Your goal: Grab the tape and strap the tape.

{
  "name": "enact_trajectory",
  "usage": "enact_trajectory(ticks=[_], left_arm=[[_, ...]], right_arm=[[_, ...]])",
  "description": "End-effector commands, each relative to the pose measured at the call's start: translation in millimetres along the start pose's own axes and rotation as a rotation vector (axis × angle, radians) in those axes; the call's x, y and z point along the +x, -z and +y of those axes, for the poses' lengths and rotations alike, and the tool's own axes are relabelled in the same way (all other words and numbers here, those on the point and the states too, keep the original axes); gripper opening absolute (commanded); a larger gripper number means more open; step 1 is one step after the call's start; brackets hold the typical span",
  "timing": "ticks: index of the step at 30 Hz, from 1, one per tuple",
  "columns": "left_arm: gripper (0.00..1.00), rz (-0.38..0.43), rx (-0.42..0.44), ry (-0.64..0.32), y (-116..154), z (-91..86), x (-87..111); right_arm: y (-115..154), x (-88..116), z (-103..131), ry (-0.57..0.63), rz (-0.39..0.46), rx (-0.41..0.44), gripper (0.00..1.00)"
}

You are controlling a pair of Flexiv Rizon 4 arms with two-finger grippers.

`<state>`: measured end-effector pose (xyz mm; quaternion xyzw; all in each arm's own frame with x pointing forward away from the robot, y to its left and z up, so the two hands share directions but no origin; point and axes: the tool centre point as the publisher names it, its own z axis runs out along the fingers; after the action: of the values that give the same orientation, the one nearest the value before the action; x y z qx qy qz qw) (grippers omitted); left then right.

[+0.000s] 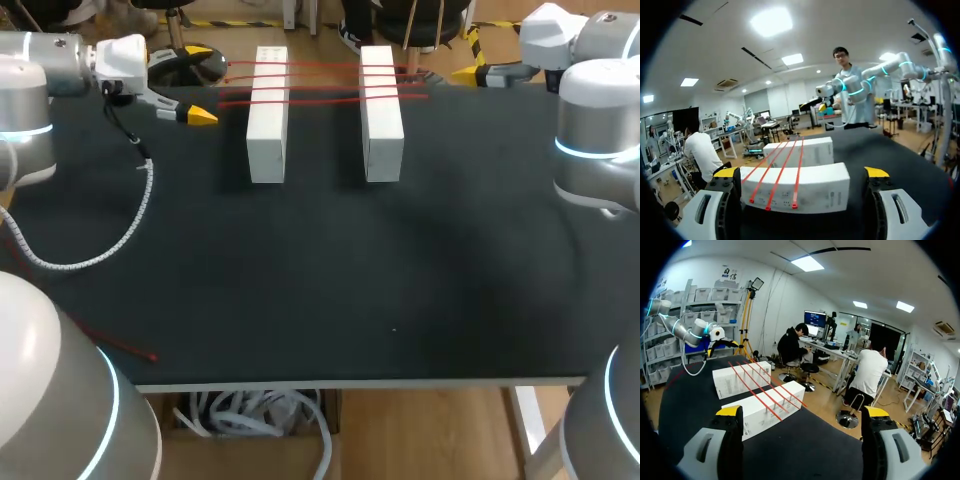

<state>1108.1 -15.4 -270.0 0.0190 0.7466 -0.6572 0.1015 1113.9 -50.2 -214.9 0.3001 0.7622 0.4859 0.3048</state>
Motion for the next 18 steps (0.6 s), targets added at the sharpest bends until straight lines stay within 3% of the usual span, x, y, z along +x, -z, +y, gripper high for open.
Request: enact_trajectory(ticks=[1,2,7,11,12,13,18], left_arm=[[0.76,0.114,0.048,-0.007,-4,9.8,-8.3],[0.53,0.121,0.05,-0.011,-4,10.3,-8.3],[0.29,0.138,0.057,0.0,-8,14.9,-6.8],[0.25,0.146,0.07,0.014,-9,19.1,-4.5],[0.17,0.147,0.072,0.017,-10,20.4,-4.1],[0.16,0.148,0.074,0.017,-11,21.7,-3.7],[0.29,0.15,0.092,0.028,-13,28.8,-1.8]], right_arm=[[0,0,-1,0.0,-0.001,-0.005,1.0],[0,0,-1,0.0,-0.001,-0.005,1.0],[0,0,-1,0.0,-0.001,-0.005,1.0],[0,0,-1,0.0,-0.001,-0.005,1.0],[0,0,-1,0.0,-0.001,-0.005,1.0],[0,0,-1,0.0,-0.001,-0.005,1.0],[0,0,-1,0.0,-0.001,-0.005,1.0]])
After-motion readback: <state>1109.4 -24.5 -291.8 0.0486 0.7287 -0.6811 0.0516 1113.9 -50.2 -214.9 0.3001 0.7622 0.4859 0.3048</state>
